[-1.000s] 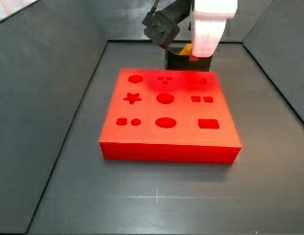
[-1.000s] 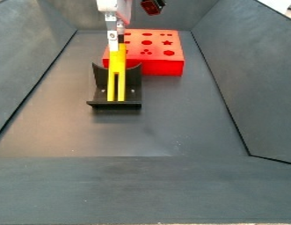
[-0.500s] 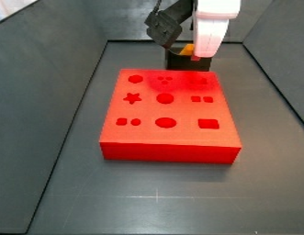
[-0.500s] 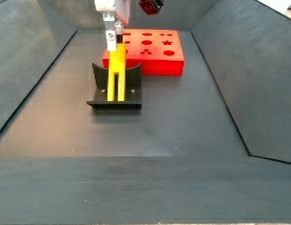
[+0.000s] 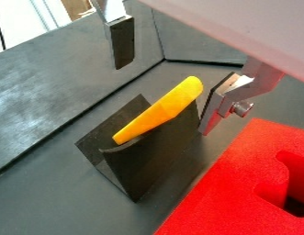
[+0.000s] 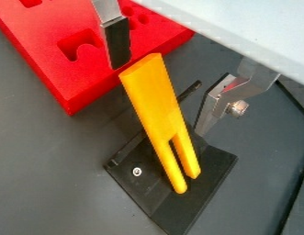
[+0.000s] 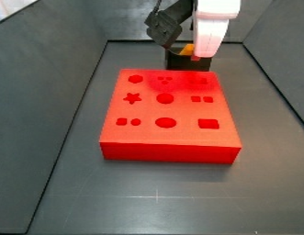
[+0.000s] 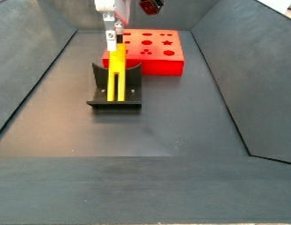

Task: Pick up the square-circle object. Move up. Rotate the square-circle object. Place the square-circle object on the fixture. Regrasp the square-circle object. Move to above the board. Insert the square-circle object.
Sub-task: Regrasp the square-circle object, then move to above the board.

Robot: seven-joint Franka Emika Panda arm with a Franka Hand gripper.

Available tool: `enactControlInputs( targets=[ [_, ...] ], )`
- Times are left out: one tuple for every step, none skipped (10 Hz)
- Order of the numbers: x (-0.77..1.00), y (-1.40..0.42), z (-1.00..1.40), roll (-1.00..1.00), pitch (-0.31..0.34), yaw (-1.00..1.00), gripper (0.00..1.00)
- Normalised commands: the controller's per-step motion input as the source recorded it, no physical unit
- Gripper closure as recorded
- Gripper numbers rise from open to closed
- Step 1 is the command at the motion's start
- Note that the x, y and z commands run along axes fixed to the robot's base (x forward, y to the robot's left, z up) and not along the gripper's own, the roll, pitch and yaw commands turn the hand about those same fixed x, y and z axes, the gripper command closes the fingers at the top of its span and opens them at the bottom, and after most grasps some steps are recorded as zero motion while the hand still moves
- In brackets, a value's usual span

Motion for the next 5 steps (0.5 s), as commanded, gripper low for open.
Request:
enactControlInputs(
  targets=[
    [0.08, -0.02, 0.00, -0.01, 0.200, 0.06, 0.00],
    [0.08, -0.02, 0.00, -0.01, 0.200, 0.06, 0.00],
    [0.00, 0.50, 0.17, 0.00, 0.000, 0.00, 1.00],
    [0.01, -0.06, 1.00, 0.00, 0.345, 0.16, 1.00],
    [0.01, -0.06, 1.00, 0.00, 0.351, 0.15, 1.00]
  ],
)
